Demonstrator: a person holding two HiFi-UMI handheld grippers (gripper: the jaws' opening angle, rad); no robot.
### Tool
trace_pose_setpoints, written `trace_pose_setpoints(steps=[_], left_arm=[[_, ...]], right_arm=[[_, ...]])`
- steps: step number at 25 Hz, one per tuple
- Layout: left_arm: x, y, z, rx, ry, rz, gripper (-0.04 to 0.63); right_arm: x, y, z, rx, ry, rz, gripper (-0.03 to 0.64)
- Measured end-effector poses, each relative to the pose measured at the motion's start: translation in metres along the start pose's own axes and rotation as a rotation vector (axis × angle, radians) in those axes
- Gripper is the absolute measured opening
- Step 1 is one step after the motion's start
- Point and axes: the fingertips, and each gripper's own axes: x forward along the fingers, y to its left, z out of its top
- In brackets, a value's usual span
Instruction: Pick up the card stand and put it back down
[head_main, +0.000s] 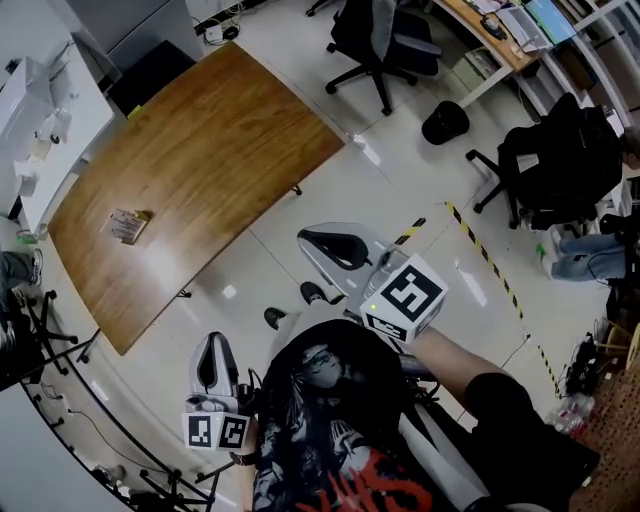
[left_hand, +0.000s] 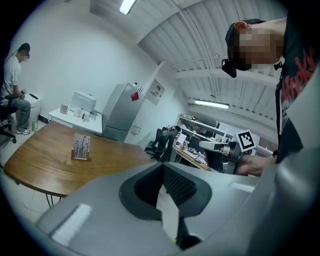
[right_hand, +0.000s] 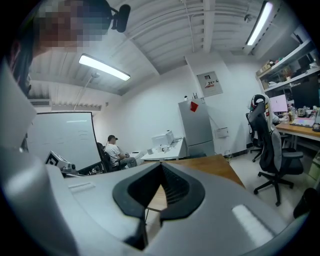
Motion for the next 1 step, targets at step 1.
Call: trace_pose_setpoints(steps=[1], left_arm=[[0.0006, 0.0008, 0.0012, 0.002, -0.001, -0.002, 0.0]], right_arm=[[0.002, 0.0011, -0.0004, 0.002, 0.0, 0.002, 0.002]])
